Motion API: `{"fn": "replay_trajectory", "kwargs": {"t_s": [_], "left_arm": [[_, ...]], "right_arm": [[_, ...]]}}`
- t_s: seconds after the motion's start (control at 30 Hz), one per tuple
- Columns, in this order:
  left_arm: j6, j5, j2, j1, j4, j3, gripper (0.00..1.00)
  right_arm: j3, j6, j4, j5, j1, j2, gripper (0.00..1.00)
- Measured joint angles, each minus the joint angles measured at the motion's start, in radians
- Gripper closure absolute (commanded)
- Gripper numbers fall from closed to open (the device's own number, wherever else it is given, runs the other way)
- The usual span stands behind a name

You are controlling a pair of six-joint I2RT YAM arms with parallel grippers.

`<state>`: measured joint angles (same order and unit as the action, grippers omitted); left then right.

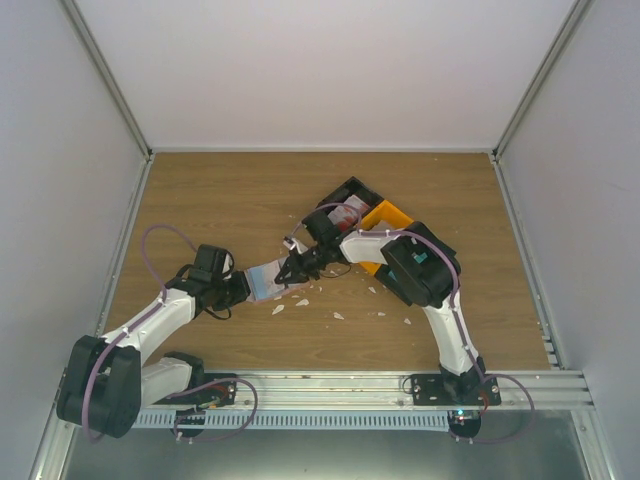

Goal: Put the credit cards into the card holder
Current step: Insert the credit card into the card holder.

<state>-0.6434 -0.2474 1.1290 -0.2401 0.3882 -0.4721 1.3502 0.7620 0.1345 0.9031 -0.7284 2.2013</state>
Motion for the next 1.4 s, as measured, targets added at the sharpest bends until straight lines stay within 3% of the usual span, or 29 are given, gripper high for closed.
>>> {"fn": "replay_trajectory", "kwargs": {"t_s": [0.23, 0.43, 0.7, 0.87, 1.03, 1.4], "left_arm": [[0.000, -0.005, 0.000, 0.000, -0.010, 0.005, 1.00], [-0.001, -0.007, -0.002, 0.000, -0.011, 0.005, 1.00], [-0.002, -0.010, -0.022, 0.000, -0.010, 0.008, 1.00], [-0.002, -0.010, -0.029, 0.000, -0.006, 0.008, 1.00], [-0.006, 0.005, -0.051, 0.000, 0.010, 0.008, 1.00], [-0.026, 0.027, -0.113, 0.000, 0.047, -0.004, 1.00]], "right_arm": [[0.006, 0.014, -0.043, -0.012, -0.016, 0.000, 0.97], [0.010, 0.001, -0.031, -0.077, -0.023, -0.002, 0.64], [0.017, -0.050, 0.039, -0.249, -0.055, -0.082, 0.54], [0.058, -0.082, 0.124, -0.374, -0.074, -0.085, 0.53], [0.084, -0.109, 0.167, -0.455, -0.089, -0.085, 0.64], [0.116, -0.142, 0.206, -0.474, -0.096, -0.070, 0.69]]}}
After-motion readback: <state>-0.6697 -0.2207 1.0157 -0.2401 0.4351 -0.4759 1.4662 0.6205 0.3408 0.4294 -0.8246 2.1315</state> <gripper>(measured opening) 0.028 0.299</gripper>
